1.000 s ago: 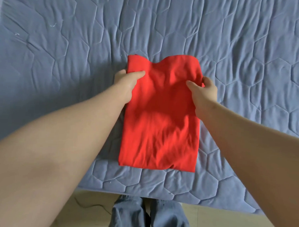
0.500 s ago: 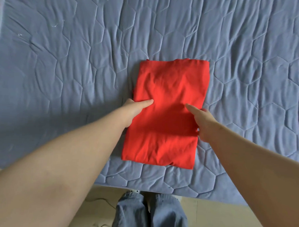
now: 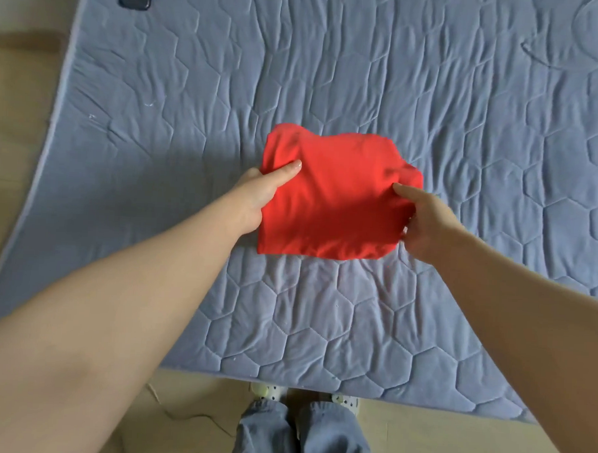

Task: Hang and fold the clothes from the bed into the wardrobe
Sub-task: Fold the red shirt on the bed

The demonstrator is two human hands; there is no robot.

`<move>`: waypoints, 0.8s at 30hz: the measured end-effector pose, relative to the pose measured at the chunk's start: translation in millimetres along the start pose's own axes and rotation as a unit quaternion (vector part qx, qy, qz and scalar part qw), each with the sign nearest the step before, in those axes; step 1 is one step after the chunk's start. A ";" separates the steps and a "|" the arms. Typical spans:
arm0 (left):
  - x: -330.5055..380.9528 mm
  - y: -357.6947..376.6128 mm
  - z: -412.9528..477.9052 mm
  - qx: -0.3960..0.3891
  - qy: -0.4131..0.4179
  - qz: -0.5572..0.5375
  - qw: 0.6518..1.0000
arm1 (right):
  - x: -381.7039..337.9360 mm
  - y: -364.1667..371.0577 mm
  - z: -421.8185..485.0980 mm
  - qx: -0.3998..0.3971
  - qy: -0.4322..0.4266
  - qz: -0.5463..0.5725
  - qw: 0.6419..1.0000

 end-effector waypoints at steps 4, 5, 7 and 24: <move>27.4 -9.8 -23.6 0.044 0.068 0.050 0.995 | -28.3 8.3 -29.3 -0.013 -0.043 0.002 0.999; 25.3 -11.2 -29.4 0.049 0.070 0.073 0.994 | -28.9 7.0 -35.0 -0.015 -0.048 -0.005 0.999; 10.6 -12.6 -40.3 0.053 0.061 0.108 0.991 | -21.1 0.0 -41.1 -0.017 -0.049 -0.028 0.998; -180.2 2.3 -84.8 0.095 -0.012 0.275 0.957 | 148.5 -109.0 -54.5 0.028 0.041 -0.172 0.984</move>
Point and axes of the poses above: each hand's wrist, its own z-axis towards the middle knuckle, its own y-axis out of the palm, x = y × z, the point moved 6 cm from there along z, towards the middle knuckle, and after that the axes turned 13 degrees about z, right-handed, at the moved point
